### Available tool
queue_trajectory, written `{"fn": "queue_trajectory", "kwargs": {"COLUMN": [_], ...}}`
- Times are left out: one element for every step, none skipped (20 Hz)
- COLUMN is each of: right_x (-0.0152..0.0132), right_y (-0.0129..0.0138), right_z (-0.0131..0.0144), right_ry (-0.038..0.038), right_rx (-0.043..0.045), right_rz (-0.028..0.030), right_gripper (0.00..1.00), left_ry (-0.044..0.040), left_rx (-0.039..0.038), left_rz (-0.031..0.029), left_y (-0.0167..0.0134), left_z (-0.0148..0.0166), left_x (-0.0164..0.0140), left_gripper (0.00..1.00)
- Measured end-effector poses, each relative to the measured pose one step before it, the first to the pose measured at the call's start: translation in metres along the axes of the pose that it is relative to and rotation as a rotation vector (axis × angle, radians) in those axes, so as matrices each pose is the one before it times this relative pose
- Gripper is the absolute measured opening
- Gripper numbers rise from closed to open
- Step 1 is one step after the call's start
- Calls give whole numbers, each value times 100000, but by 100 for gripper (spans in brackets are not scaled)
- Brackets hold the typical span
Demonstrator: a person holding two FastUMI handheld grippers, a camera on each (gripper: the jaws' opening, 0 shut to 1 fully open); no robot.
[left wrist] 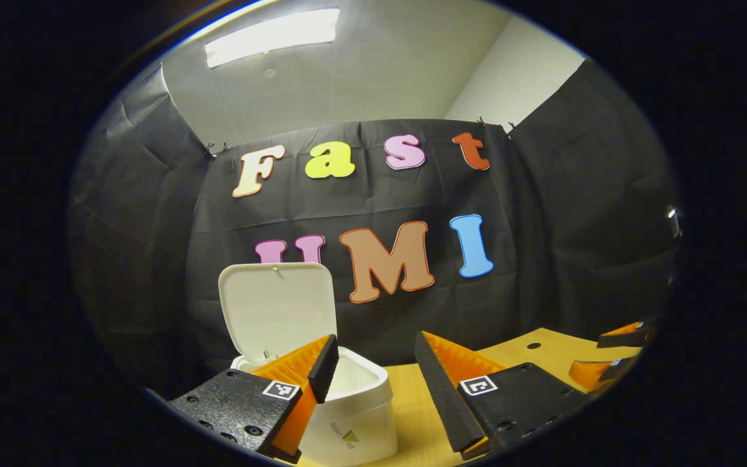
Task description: Press the lid of the desktop garbage bin to open it, pick up the crumpled paper on the desktop and throw it into the bin, then pick up the pop can on the desktop and drop it into the bin, and finally close the garbage bin lid.
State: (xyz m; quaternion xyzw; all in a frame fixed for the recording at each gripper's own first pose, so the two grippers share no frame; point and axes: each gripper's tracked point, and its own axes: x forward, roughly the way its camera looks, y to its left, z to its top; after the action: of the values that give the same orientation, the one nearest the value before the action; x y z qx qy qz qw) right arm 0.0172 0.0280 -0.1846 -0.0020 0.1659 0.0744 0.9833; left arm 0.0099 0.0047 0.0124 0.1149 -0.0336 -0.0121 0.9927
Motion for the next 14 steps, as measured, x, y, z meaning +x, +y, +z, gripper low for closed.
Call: {"fn": "queue_trajectory", "kwargs": {"right_x": [806, 867, 697, 953, 951, 1053, 1090, 1037, 811, 918, 776, 812, 336, 195], "right_y": [271, 114, 72, 95, 47, 84, 260, 97, -11, 172, 374, 255, 183, 83], "right_z": [-1582, -1448, -1291, -1187, -1182, -882, -703, -843, -1121, -943, -1141, -1026, -1273, -643], "right_ry": [3136, 3373, 3546, 3646, 3600, 2984, 3339, 3701, 3776, 3903, 4542, 4858, 4504, 2648], "right_rx": [-469, 22, 797, 959, 782, -21, -829, -1243, -1712, -1824, -1363, -950, -496, -401], "right_rz": [1246, 736, 715, 605, 662, 575, 713, 369, 254, 85, 315, 644, 154, -35], "right_gripper": [96, 96, 96, 96, 96, 96, 96, 96, 97, 97, 97, 97, 96, 97], "left_ry": [745, 925, 1064, 1274, 1146, 1057, 1092, 901, 1412, 1272, 758, 160, 226, 262], "left_rx": [-758, -849, -1230, -1370, -1237, -945, -437, -299, -347, -478, -601, -447, -123, 127], "left_rz": [-732, 120, 385, 528, 861, 1062, 1374, 1407, 1340, 1300, 1331, 1277, 1303, 1353], "left_y": [-130, 46, 33, 147, 218, 280, 418, 450, 497, 453, 476, 490, 506, 501], "left_z": [-211, -534, -394, -468, -457, -337, -425, -380, -523, -372, -307, -2, -71, -128], "left_x": [-787, -314, -516, -365, -442, -420, -331, -184, -79, -29, -98, -6, 26, 30], "left_gripper": [84, 90, 92, 92, 92, 92, 92, 92, 92, 92, 93, 93, 93, 93]}}
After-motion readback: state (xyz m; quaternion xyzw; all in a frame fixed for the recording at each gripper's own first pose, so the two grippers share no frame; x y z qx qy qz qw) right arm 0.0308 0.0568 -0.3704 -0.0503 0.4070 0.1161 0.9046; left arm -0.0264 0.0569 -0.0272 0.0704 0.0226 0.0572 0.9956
